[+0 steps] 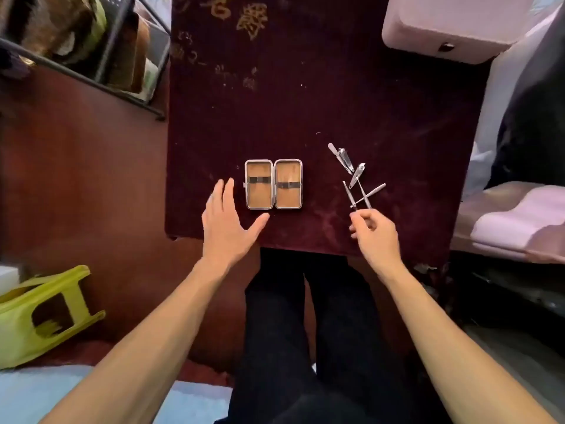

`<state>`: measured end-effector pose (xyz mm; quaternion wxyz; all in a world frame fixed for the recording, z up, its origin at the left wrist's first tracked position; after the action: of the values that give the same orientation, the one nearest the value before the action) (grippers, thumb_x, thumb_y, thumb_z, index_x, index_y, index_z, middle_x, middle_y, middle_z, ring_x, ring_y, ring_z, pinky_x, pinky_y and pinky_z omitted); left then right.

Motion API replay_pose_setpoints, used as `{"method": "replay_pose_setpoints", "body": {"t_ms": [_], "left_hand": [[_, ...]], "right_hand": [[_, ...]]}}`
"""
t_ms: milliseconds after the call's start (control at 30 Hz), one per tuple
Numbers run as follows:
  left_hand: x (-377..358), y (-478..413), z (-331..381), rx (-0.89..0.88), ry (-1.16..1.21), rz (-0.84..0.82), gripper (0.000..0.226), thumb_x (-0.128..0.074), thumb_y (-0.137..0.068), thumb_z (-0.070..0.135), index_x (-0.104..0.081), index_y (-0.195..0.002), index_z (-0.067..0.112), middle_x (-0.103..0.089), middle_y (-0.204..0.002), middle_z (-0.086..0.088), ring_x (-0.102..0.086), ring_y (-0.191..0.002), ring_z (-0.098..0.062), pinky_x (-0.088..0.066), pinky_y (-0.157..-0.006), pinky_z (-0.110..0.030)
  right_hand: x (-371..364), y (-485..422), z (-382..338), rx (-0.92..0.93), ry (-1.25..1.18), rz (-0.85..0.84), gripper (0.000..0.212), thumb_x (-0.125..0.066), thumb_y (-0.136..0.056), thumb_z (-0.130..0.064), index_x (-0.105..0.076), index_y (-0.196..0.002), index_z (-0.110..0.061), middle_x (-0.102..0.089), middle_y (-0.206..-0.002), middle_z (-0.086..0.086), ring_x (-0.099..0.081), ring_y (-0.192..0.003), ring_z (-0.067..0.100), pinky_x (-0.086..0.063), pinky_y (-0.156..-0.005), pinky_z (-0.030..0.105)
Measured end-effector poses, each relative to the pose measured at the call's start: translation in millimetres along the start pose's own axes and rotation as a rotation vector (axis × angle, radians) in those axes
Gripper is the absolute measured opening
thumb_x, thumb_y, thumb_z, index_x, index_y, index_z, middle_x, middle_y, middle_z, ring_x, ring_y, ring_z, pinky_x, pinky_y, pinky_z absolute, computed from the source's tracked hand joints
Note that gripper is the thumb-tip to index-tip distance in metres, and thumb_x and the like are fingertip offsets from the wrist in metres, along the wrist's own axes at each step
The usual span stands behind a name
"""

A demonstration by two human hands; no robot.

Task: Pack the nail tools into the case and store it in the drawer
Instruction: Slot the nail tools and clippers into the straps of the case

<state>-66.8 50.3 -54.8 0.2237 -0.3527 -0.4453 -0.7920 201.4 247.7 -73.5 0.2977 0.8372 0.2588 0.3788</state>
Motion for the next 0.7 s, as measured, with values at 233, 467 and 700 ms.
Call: {"method": "replay_pose_setpoints", "body": {"t_ms": [233, 467, 700], "left_hand": [[-25.6, -45.9, 11.3, -0.310, -0.244, 0.092, 0.114, -0.054, -0.080, 0.083, -0.013, -0.166, 0.020, -0.009, -0.172, -0.017, -0.017, -0.159, -0.034, -0.020, -0.126, -0.055], [-38.4, -46.9, 17.0, -0.272, -0.149, 0.195, 0.129, -0.062, -0.075, 0.087, -0.009, -0.165, 0.011, -0.012, -0.174, -0.007, -0.009, -0.162, -0.024, -0.006, -0.131, -0.050], [-48.7, -48.8, 25.4, -0.270, -0.196, 0.253, 0.130, -0.055, -0.076, 0.090, -0.010, -0.165, 0.006, -0.013, -0.174, -0.009, -0.012, -0.162, -0.022, -0.008, -0.131, -0.049]], "right_hand": [[-13.2, -32.1, -4.7, 0.134, -0.074, 0.105, 0.011, -0.071, -0.099, -0.027, -0.069, -0.096, -0.037, -0.070, -0.080, -0.009, -0.065, -0.066, -0.003, -0.050, -0.065, 0.011], [-17.6, -35.2, 3.9, 0.186, -0.107, 0.161, 0.018, -0.073, -0.098, -0.021, -0.068, -0.094, -0.039, -0.061, -0.068, -0.011, -0.055, -0.053, -0.005, -0.043, -0.055, 0.005], [-12.4, -42.3, 10.7, 0.237, -0.081, 0.214, 0.010, -0.072, -0.099, -0.033, -0.065, -0.094, -0.039, -0.067, -0.073, -0.008, -0.058, -0.053, 0.004, -0.046, -0.055, 0.010]]}}
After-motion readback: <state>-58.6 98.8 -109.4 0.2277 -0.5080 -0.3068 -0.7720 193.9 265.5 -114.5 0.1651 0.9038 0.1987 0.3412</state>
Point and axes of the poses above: each hand's wrist, its own y-axis away from the middle knuckle, its own x-axis out of the back of the hand, z = x × y, the point moved 10 cm from there along -y, towards the middle knuckle
